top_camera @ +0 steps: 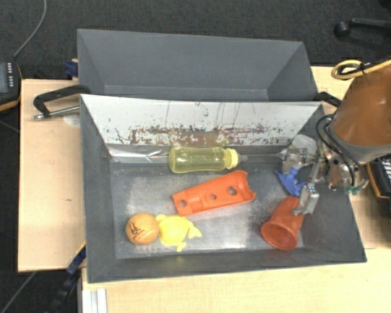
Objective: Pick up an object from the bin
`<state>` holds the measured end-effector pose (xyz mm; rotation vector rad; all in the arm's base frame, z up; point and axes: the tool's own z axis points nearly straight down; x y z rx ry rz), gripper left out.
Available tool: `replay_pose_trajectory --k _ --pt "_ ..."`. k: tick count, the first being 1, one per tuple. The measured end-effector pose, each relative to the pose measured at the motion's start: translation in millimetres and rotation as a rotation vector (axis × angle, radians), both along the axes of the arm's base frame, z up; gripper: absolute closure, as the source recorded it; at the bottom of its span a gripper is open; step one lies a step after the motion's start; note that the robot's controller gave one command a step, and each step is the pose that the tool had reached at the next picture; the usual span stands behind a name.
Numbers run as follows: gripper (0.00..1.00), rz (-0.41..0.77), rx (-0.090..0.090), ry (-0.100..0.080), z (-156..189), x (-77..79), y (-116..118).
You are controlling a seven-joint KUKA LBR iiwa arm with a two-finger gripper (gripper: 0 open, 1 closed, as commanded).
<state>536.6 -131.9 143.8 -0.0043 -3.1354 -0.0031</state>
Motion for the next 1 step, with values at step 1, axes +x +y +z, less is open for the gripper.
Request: replay_pose_trajectory --k 1 --pt "0.00 0.002 -0.002 -0.008 4.9 1.7 0.6"
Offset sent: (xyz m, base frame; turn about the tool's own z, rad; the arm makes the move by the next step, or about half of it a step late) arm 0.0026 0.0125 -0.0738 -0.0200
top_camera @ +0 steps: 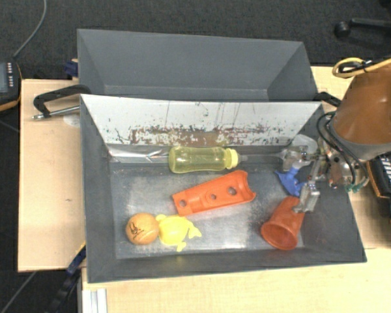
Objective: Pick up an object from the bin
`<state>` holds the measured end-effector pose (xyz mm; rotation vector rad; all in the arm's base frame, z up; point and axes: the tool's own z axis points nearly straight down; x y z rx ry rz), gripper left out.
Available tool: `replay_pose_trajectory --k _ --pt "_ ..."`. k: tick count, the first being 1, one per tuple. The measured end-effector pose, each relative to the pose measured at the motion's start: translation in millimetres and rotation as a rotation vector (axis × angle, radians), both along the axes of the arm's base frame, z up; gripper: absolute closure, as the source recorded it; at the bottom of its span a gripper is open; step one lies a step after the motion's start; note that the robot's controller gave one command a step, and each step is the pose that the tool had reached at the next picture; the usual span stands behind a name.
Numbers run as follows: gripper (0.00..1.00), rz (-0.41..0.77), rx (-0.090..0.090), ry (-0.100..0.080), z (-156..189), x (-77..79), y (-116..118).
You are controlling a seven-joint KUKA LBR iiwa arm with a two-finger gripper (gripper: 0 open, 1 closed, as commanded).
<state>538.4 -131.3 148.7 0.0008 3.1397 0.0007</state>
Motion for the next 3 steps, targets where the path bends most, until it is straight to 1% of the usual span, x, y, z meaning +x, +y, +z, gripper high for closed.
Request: replay_pose_trajectory --k 1,2,3 --pt "0.00 0.013 0.001 -0.001 -58 4.0 9" --pt "0.00 0.026 0.004 -0.007 -64 6.1 13" --pt "0.00 0.027 0.000 -0.003 -14 1.9 11"
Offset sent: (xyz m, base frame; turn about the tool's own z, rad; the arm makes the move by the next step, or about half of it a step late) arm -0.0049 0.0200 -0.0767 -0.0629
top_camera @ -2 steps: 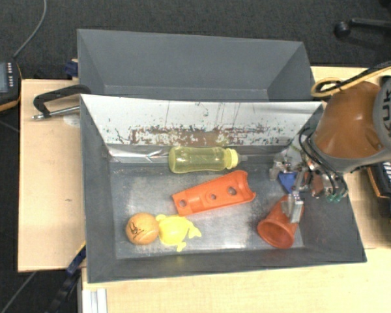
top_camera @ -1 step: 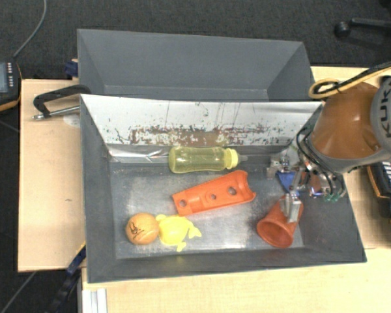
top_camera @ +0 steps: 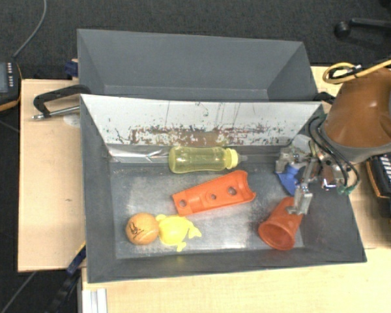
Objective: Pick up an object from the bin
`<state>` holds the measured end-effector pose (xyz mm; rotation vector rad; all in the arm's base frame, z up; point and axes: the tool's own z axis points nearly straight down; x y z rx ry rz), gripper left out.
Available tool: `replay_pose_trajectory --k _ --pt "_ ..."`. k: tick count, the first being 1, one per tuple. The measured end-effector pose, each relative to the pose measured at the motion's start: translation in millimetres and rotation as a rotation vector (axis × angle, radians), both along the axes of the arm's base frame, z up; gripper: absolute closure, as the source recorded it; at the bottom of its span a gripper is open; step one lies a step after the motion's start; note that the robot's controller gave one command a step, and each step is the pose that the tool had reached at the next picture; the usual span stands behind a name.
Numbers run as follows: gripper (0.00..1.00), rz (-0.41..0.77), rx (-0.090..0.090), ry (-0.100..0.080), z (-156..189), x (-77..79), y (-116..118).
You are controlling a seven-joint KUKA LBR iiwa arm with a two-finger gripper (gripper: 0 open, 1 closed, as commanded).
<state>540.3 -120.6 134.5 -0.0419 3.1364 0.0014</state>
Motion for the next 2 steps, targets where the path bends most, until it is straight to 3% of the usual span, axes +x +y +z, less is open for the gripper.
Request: replay_pose_trajectory --k 2 --pt "0.00 0.081 0.001 -0.021 -58 22.3 20"
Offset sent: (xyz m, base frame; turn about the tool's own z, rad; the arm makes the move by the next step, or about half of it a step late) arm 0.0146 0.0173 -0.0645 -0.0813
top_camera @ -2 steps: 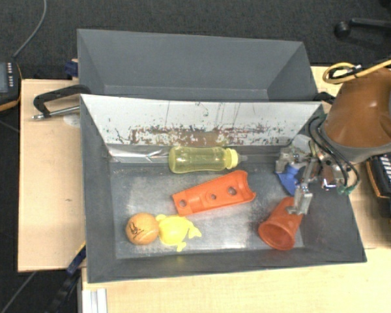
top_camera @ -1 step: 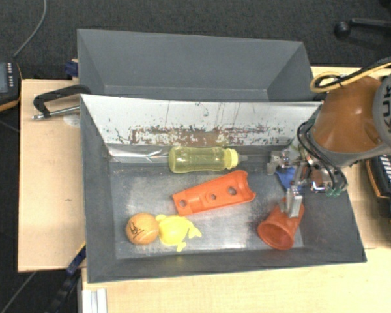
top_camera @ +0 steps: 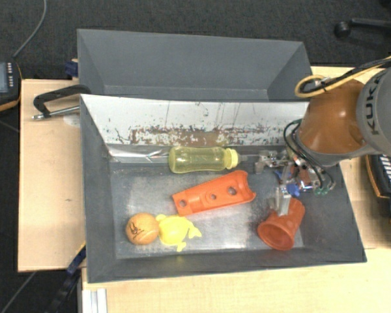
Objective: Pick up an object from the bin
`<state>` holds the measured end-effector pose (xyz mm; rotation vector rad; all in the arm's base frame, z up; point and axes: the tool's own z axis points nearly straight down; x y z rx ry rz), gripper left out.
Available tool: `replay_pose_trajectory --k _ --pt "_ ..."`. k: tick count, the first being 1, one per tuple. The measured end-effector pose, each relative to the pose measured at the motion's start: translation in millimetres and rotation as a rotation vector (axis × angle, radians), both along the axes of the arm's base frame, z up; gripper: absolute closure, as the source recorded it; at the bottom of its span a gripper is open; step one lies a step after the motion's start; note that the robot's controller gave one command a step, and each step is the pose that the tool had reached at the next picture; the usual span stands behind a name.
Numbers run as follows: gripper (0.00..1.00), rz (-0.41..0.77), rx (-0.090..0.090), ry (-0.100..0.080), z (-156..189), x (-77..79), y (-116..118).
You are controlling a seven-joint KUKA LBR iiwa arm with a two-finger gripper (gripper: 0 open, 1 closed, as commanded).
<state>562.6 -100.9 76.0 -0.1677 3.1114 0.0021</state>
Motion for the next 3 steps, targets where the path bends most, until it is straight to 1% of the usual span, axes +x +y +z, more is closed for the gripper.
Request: replay_pose_trajectory --k 1,2,3 --pt "0.00 -0.034 0.002 0.003 -2 -8.8 18" --pt "0.00 -0.169 0.006 0.004 -5 -22.7 26" --pt "0.00 -0.296 0.008 0.000 -4 -3.8 60"
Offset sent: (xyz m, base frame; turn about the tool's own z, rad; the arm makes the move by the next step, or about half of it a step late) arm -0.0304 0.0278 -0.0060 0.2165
